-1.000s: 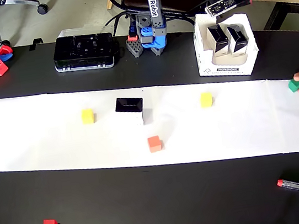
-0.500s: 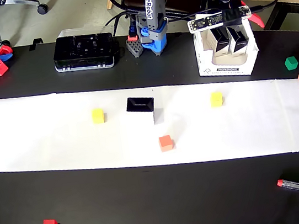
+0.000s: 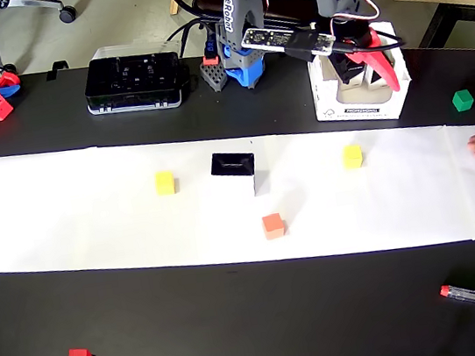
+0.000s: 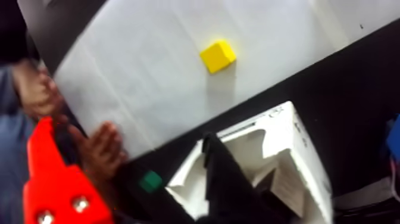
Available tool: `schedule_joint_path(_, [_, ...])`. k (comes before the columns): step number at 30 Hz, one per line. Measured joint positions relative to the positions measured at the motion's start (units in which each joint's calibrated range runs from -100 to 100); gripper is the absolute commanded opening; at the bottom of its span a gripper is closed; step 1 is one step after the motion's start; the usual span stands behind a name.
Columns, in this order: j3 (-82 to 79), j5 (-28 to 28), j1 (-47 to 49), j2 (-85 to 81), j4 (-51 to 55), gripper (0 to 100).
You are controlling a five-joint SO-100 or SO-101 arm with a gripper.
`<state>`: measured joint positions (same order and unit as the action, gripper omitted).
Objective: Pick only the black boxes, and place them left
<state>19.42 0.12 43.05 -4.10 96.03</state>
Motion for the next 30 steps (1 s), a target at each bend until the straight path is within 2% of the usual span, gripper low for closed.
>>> schedule_joint_path(8, [-1.94, -4.10, -10.98, -0.08, 0.00, 47])
schedule_joint_path(19, [-27.45, -4.25, -29.53, -6.32, -0.08, 47])
schedule_joint_path(26, [-28.51, -4.25, -36.64, -6.81, -1.60, 47])
schedule_joint_path(30, [-28.60, -4.25, -38.76, -6.81, -6.25, 47])
